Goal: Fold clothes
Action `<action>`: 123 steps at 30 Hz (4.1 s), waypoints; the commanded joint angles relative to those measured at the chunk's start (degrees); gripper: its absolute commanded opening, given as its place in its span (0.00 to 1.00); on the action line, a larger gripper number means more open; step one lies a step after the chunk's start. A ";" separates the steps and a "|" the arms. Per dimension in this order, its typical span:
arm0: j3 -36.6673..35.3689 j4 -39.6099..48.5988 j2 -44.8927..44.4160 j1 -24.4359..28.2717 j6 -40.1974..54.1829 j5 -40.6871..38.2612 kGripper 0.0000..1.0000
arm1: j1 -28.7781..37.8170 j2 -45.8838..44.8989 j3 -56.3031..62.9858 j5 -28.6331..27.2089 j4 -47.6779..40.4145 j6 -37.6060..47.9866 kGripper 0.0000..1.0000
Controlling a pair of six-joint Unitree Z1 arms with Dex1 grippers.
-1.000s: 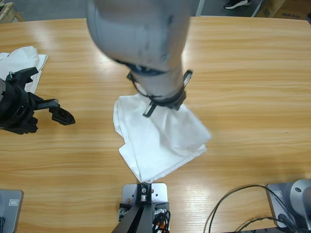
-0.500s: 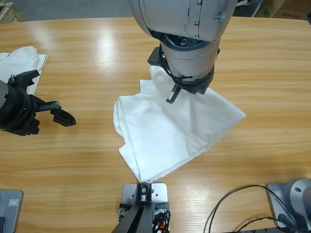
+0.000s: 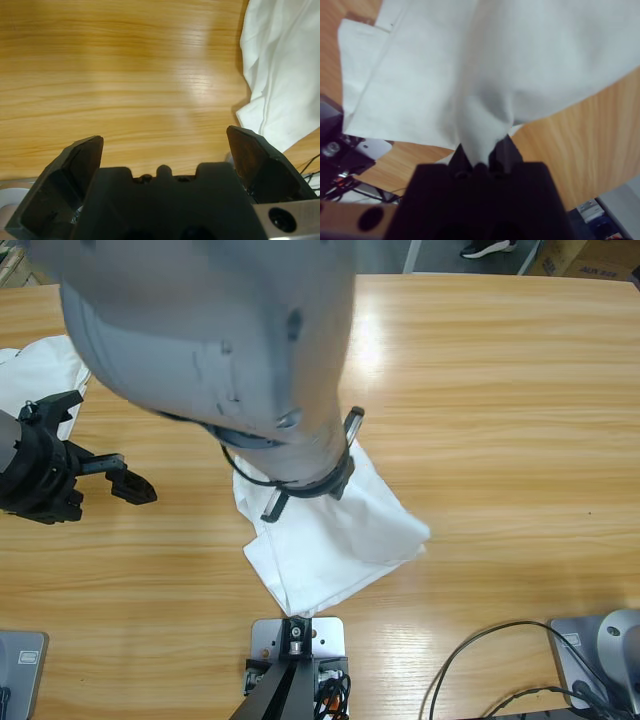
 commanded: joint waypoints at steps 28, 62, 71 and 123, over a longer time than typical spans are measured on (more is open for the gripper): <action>-15.06 -1.06 2.71 -0.43 15.27 -7.36 0.95 | -0.74 -31.89 27.33 7.16 -14.82 10.22 0.00; -44.42 20.39 37.65 -5.43 26.33 -0.88 0.00 | -1.85 -24.89 51.22 20.80 -42.51 9.97 0.00; -43.63 19.95 39.81 -5.43 24.78 -2.39 0.00 | -1.11 -21.55 55.59 22.41 -48.66 10.83 0.00; -42.18 17.31 36.67 -7.98 10.88 -10.39 0.00 | -11.69 -24.87 70.55 22.94 -62.19 6.72 0.00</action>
